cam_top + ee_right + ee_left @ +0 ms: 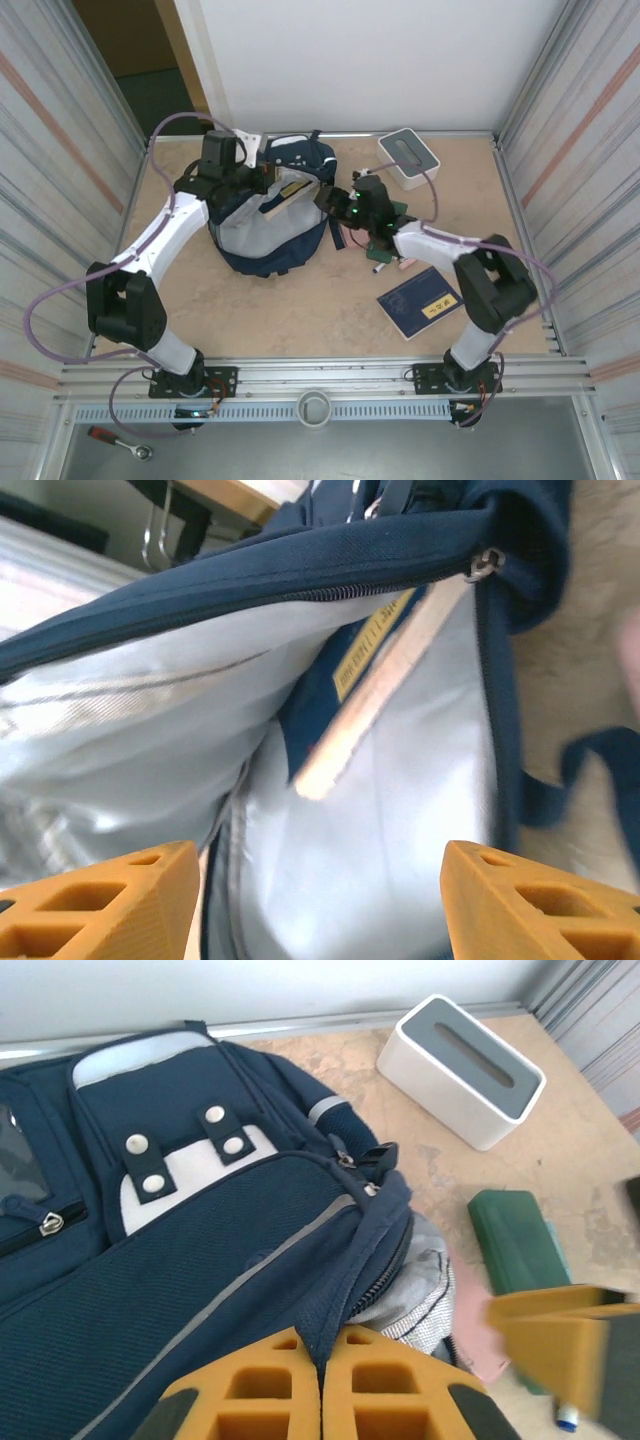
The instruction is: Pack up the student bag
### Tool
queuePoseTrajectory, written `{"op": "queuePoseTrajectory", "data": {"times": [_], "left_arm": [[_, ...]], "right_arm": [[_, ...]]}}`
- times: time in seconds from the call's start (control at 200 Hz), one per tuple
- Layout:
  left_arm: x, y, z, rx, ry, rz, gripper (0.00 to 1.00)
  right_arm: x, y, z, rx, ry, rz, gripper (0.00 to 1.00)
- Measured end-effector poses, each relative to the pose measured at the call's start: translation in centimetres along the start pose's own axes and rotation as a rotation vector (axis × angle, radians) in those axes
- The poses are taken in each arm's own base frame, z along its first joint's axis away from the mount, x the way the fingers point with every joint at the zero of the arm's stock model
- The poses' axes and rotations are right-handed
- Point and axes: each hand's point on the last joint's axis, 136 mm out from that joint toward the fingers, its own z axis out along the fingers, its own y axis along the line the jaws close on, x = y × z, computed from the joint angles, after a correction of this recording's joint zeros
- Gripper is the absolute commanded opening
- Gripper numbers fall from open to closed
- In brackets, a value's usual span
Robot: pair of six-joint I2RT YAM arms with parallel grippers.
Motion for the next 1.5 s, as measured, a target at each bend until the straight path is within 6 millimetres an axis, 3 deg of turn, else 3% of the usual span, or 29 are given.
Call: {"op": "queuePoseTrajectory", "data": {"times": [0.135, 0.24, 0.366, 0.456, 0.576, 0.696, 0.822, 1.112, 1.192, 1.368, 1.503], "left_arm": [[3.5, 0.6, 1.5, 0.009, 0.025, 0.021, 0.00], [7.8, 0.4, 2.7, 0.013, 0.081, 0.072, 0.09], [12.7, -0.1, 3.6, -0.013, 0.175, 0.153, 0.30], [14.8, -0.9, 3.4, -0.010, 0.211, 0.211, 0.43], [14.9, -2.5, 1.9, 0.000, 0.186, 0.281, 0.59], [13.5, -4.1, 0.9, 0.008, 0.129, 0.344, 0.60], [12.8, -4.0, 1.8, -0.012, 0.147, 0.382, 0.61], [13.8, -2.7, 6.2, -0.046, 0.304, 0.479, 0.57], [14.6, -2.3, 7.0, -0.068, 0.349, 0.507, 0.48], [15.0, -1.1, 7.7, -0.130, 0.404, 0.571, 0.16], [14.3, -0.6, 7.5, -0.198, 0.399, 0.613, 0.05]], "right_arm": [[-0.5, -2.5, -4.1, 0.097, 0.028, -0.091, 0.66], [-0.9, -5.0, -6.0, 0.189, 0.057, -0.126, 0.68], [-0.8, -8.7, -7.8, 0.302, 0.118, -0.124, 0.70], [-0.8, -10.4, -9.0, 0.355, 0.148, -0.115, 0.71], [-0.5, -11.4, -9.7, 0.385, 0.176, -0.116, 0.72], [-0.1, -11.5, -9.7, 0.380, 0.201, -0.121, 0.72], [0.2, -11.5, -9.7, 0.376, 0.212, -0.124, 0.73], [0.3, -11.8, -9.8, 0.382, 0.217, -0.121, 0.73], [0.6, -12.4, -10.0, 0.394, 0.223, -0.111, 0.73], [0.6, -13.5, -10.6, 0.415, 0.222, -0.090, 0.74], [-0.5, -13.9, -11.8, 0.424, 0.194, -0.063, 0.74]]}}
